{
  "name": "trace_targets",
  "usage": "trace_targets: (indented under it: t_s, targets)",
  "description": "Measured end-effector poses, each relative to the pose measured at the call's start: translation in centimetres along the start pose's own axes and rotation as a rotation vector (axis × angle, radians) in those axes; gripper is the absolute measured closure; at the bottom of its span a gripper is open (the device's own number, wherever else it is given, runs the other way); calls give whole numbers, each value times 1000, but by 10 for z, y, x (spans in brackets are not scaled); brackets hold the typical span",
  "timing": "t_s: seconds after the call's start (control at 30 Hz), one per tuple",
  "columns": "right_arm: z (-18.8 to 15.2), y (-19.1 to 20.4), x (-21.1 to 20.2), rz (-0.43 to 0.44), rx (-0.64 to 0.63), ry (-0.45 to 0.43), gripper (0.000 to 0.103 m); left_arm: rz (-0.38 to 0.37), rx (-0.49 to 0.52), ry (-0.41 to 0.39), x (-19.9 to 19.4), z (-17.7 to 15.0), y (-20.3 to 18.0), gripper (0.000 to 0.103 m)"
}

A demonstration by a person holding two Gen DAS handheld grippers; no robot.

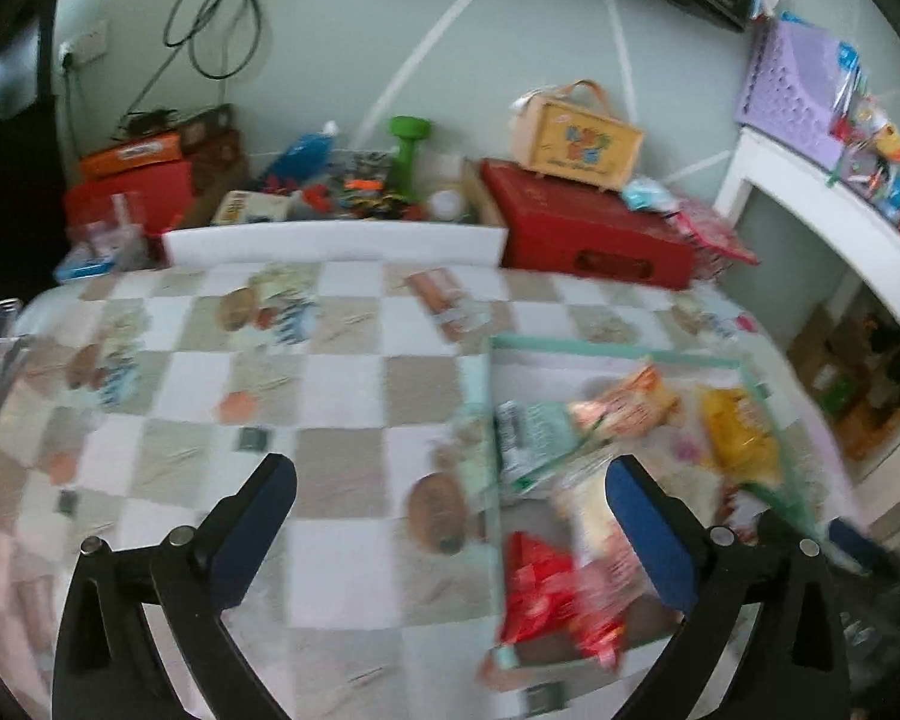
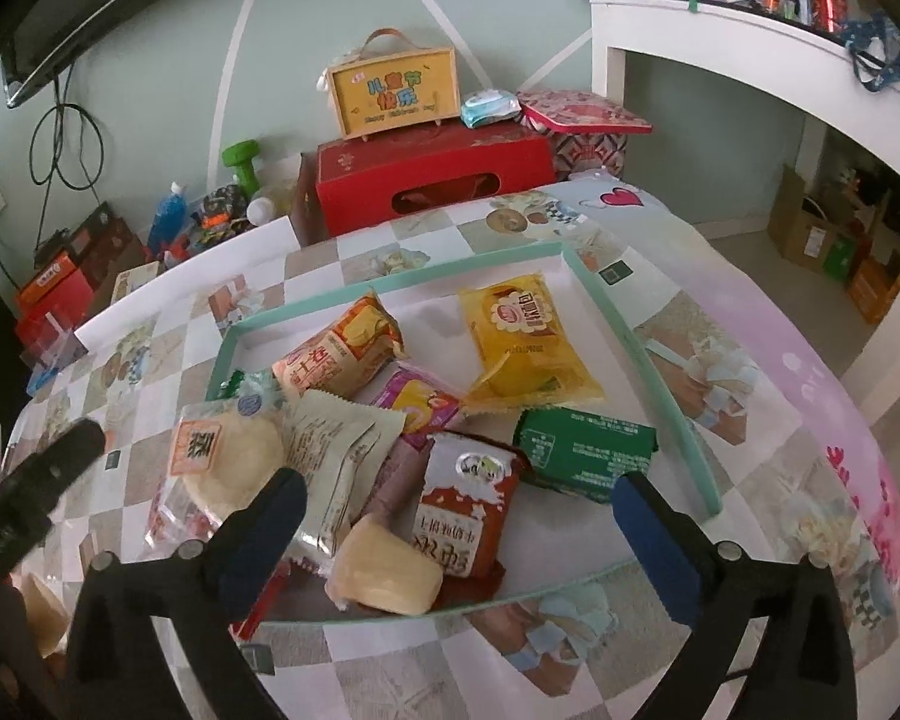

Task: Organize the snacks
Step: 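Lower both snacks into the tray and open both tools to release them, then withdraw both open tools away from the tray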

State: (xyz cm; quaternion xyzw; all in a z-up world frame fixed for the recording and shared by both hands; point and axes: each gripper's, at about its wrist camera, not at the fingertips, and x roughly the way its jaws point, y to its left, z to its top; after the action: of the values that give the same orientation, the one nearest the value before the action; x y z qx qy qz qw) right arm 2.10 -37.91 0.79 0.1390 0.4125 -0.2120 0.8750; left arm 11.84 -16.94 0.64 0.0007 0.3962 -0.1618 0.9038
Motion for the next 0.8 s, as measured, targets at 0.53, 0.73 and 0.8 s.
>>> trace_targets:
  t_s: [0.53,0.73,0.8]
  targets:
    - [-45,28,-7,23,-126,50,0,321,21,81,-15,-73,30,1]
    - [-44,35,-4,28,-156,51,0,330,4,153,1,-81,39,1]
    - [-45,37,-2,21,-166,55,0,318,-9,165,5,-82,43,1]
